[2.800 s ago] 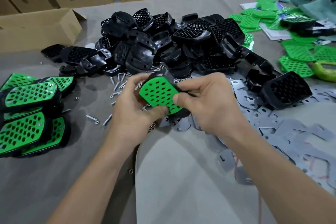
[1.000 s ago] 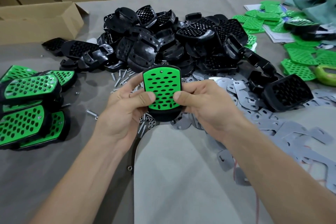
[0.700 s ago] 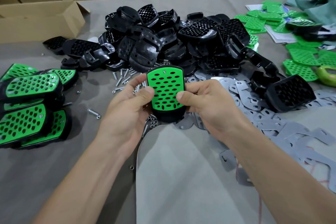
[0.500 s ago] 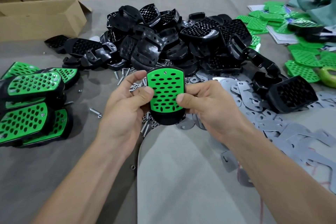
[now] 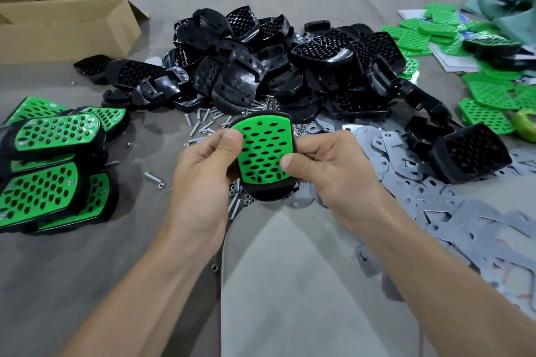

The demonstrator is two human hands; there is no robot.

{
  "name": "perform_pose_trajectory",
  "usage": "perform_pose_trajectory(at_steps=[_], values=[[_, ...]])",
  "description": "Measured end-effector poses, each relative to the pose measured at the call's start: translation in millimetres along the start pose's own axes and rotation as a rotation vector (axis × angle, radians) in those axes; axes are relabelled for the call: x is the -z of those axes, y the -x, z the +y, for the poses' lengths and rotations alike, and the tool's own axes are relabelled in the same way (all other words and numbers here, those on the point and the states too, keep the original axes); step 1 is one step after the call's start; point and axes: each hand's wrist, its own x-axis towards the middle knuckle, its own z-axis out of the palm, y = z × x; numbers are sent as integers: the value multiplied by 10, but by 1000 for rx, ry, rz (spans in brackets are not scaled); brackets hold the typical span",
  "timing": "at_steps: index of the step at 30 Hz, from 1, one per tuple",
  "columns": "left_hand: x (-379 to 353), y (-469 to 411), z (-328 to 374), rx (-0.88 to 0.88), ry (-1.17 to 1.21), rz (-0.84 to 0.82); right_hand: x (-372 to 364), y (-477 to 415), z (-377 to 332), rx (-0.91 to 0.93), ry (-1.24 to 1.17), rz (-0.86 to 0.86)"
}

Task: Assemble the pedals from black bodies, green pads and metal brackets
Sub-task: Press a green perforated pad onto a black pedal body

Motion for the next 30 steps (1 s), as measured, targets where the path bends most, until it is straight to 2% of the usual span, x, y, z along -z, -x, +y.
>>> perform_pose_trajectory(at_steps=[6, 9, 14, 19, 22, 25, 30], values=[[10, 7, -30, -17, -6, 49, -55, -40, 20, 74, 167, 24], [-31, 25, -51, -106, -82, 72, -54, -43, 16, 93, 193, 32], [-9, 7, -38, -200, -164, 9, -55, 9, -10, 125, 207, 12], [15, 5, -21, -149, -69, 26, -99, 26, -6, 142, 172, 14], [15, 30, -32, -81, -28, 62, -92, -2, -31, 44, 126, -60], [8, 57, -45, -32, -6, 76, -67, 3, -65, -34, 78, -49], [-34, 50, -59, -22, -49, 37, -18, 16, -128, 35, -29, -112]])
